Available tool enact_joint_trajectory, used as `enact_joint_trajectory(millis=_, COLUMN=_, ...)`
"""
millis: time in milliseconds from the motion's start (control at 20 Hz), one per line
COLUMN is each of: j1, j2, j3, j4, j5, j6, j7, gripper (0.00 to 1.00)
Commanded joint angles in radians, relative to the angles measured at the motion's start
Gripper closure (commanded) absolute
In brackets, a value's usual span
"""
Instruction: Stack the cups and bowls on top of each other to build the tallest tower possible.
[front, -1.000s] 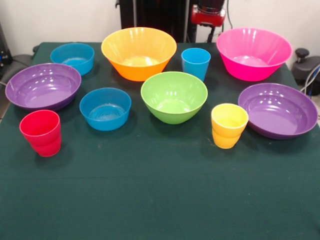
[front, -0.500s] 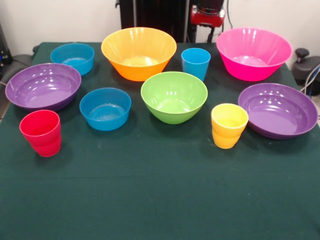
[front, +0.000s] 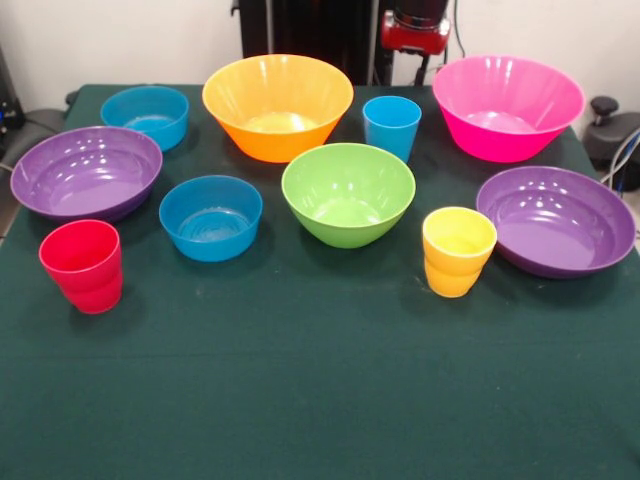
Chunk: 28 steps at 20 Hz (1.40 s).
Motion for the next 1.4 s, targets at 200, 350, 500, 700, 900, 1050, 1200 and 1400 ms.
enact_joint_trajectory(millis=200, j1=-0.008, j2=-0.044, j3=0.108, j4=-0.191, j5=0.062, j6=0.180, j7=0.109, gripper=0.00)
enact_joint_trajectory(millis=350, j1=-0.007, j2=-0.052, j3=0.104, j4=-0.213, j5=0.064, j6=0.218, j7=0.100, gripper=0.00)
enact_joint_trajectory(millis=500, j1=0.005, j2=-0.060, j3=0.096, j4=-0.227, j5=0.062, j6=0.246, j7=0.097, gripper=0.00)
enact_joint_trajectory(millis=700, j1=0.010, j2=-0.093, j3=0.089, j4=-0.216, j5=0.053, j6=0.291, j7=0.100, gripper=0.00)
enact_joint_trajectory(millis=900, j1=0.014, j2=-0.148, j3=0.079, j4=-0.197, j5=0.048, j6=0.358, j7=0.097, gripper=0.00)
enact_joint_trajectory(millis=1050, j1=0.014, j2=-0.176, j3=0.073, j4=-0.197, j5=0.045, j6=0.399, j7=0.092, gripper=0.00)
enact_joint_trajectory(millis=1200, j1=0.011, j2=-0.194, j3=0.074, j4=-0.200, j5=0.042, j6=0.437, j7=0.088, gripper=0.00)
enact_joint_trajectory(millis=1400, j1=0.007, j2=-0.224, j3=0.076, j4=-0.194, j5=0.040, j6=0.477, j7=0.091, gripper=0.00)
